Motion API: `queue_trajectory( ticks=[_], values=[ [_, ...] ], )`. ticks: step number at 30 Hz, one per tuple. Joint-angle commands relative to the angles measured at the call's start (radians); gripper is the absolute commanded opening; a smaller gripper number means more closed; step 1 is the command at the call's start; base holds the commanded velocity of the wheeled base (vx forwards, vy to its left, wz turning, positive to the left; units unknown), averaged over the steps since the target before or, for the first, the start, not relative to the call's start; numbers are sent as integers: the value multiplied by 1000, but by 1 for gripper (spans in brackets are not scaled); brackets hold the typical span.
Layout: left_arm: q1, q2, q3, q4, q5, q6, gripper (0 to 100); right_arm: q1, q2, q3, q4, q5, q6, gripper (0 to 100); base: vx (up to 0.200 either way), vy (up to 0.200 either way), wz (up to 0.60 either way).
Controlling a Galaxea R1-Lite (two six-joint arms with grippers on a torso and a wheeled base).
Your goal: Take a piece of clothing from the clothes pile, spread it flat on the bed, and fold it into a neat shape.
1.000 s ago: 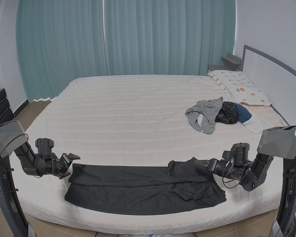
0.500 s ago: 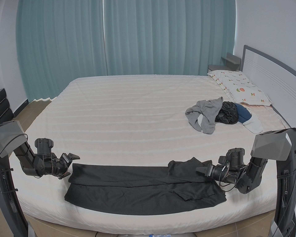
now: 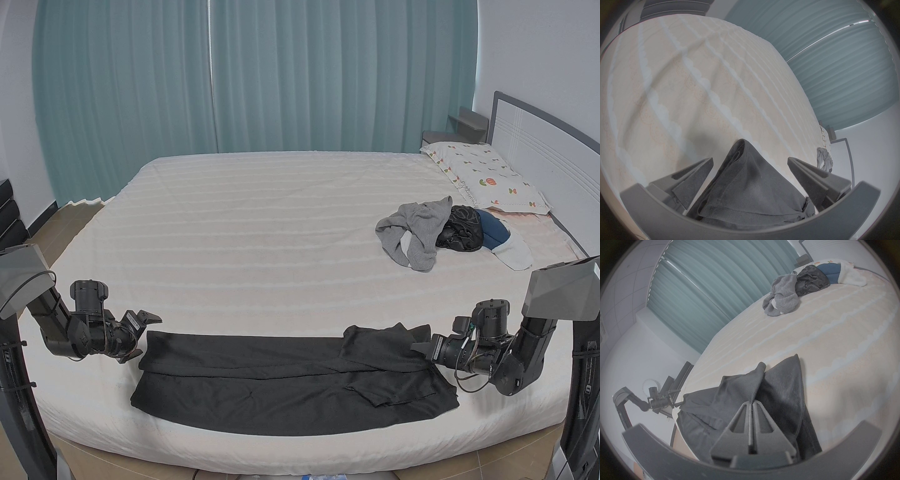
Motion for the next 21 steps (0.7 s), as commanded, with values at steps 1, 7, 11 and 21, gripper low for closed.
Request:
queue_trajectory(
  ticks=[1,7,11,21],
  values=[
    [1,-4,7,-5,0,0,100,-9,-24,53,-33,8,-9,0,0,0,0],
    [1,-11,21,-7,0,-3,100,-29,-16,64,-38,10,-7,0,0,0,0],
    [6,-20,24,-2,-1,-5,100,-35,-13,67,-36,10,-6,0,0,0,0],
    [13,-152,135,6,0,3,100,-33,-59,70,-24,-1,55,100,0,0,0]
  ],
)
